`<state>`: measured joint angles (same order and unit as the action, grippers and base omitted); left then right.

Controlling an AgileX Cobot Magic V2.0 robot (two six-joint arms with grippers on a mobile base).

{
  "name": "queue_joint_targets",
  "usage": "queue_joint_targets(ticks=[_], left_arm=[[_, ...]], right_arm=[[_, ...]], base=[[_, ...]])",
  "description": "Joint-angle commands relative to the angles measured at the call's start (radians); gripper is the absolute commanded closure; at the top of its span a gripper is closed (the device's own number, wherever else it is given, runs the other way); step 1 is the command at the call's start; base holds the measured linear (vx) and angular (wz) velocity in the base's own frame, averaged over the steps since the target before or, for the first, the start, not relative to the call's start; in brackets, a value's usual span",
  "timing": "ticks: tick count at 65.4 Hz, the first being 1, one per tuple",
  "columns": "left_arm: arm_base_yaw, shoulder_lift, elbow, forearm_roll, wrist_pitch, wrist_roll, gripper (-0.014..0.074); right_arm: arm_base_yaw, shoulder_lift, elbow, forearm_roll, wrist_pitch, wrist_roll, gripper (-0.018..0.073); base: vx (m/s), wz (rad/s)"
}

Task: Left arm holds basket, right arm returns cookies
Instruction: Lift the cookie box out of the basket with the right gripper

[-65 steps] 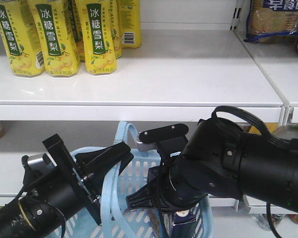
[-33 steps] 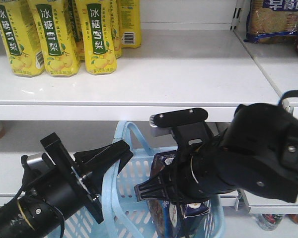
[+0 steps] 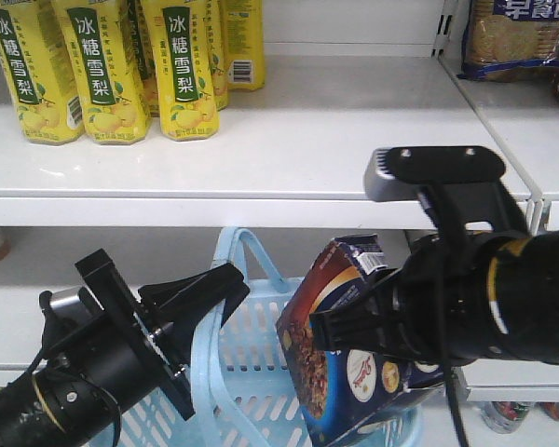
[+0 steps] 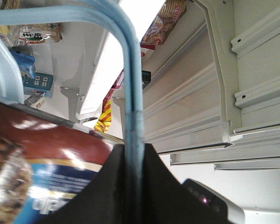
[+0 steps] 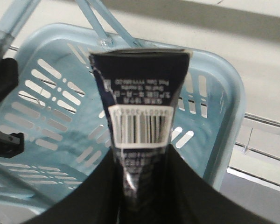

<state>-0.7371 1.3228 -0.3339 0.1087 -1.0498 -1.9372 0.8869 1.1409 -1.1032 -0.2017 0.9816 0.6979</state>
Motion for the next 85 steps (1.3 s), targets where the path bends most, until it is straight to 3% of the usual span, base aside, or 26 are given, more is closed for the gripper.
queue_joint_targets(ticks=[1,17,40,50,63,85], left_arm=[[0.009,-0.032,-0.038,-0.048,-0.211,0.014,0.0596],[0.009,-0.032,-0.038,-0.048,-0.211,0.014,0.0596],[0.009,-0.032,-0.038,-0.048,-0.211,0.014,0.0596],[0.009,-0.032,-0.038,-0.048,-0.211,0.014,0.0596],[0.009,-0.032,-0.038,-0.048,-0.211,0.014,0.0596],[0.009,-0.032,-0.038,-0.048,-0.211,0.014,0.0596]], right_arm=[[-0.001,-0.071,-0.027,-0.034,-0.050,-0.006,0.0570],[-0.001,-0.178,-0.027,-0.075,-0.103,-0.006,0.0566],[-0.001,-0.251,-0.027,-0.210,-0.335,-0.006,0.0565],[-0.015,-0.251,-0.027,-0.227,-0.426,-0.018,0.0565],[-0.143,-0.251,-0.027,-0.166,-0.545,-0.104,0.0565],[-0.418,-0.234,-0.027,0.118,-0.691,-0.457,0.0565]], base=[[0.00,0.00],[0.00,0.00],[0.00,0.00],[0.00,0.00],[0.00,0.00],[0.00,0.00]])
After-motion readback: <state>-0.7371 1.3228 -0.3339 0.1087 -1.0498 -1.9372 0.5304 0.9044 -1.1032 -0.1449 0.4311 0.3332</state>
